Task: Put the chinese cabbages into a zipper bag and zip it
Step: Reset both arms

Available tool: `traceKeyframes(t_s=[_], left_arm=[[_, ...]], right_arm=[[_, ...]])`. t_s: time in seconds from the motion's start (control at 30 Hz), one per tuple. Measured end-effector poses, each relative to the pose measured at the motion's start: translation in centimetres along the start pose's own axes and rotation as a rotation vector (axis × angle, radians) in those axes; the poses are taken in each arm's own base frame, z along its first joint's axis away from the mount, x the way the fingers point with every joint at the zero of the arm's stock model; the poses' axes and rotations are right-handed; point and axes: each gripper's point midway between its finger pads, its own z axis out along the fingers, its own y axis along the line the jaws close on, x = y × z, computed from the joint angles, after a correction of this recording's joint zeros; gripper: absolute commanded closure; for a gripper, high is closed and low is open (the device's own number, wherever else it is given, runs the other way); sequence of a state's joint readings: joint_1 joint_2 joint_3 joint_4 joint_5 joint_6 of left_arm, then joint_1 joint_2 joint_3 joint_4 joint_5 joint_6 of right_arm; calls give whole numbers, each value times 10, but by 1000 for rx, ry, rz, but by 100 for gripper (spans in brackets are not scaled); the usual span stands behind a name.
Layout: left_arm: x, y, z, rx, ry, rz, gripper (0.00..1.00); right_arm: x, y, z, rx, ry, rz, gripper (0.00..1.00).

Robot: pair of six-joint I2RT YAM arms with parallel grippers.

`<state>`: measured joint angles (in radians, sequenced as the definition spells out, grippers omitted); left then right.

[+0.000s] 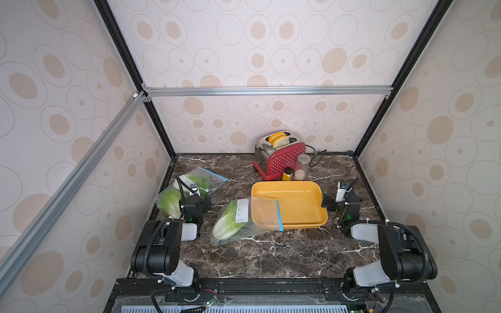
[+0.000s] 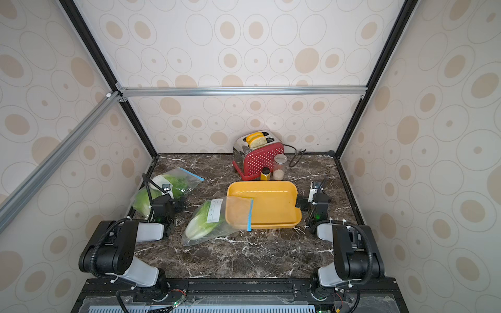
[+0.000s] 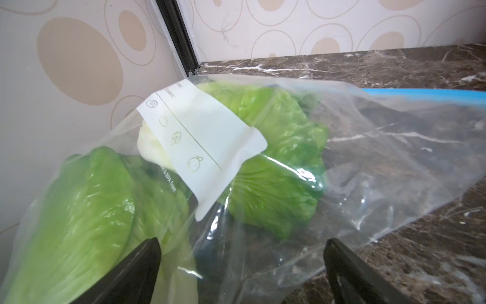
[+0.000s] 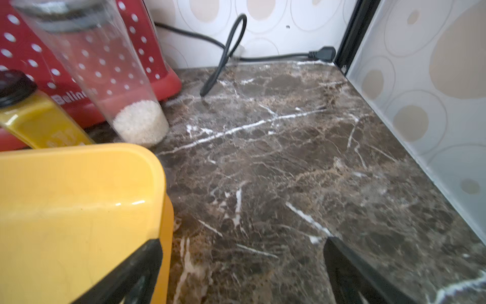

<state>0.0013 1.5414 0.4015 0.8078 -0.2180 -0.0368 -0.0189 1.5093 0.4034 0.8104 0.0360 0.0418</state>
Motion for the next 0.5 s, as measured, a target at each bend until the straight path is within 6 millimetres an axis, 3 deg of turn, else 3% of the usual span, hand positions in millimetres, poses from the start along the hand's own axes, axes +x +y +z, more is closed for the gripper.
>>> traceKeyframes(t_s=[0.5], left_arm=[[-3, -1, 1, 12, -7, -4, 1]], right_arm=[[-4, 8, 2, 4, -20, -30, 0]])
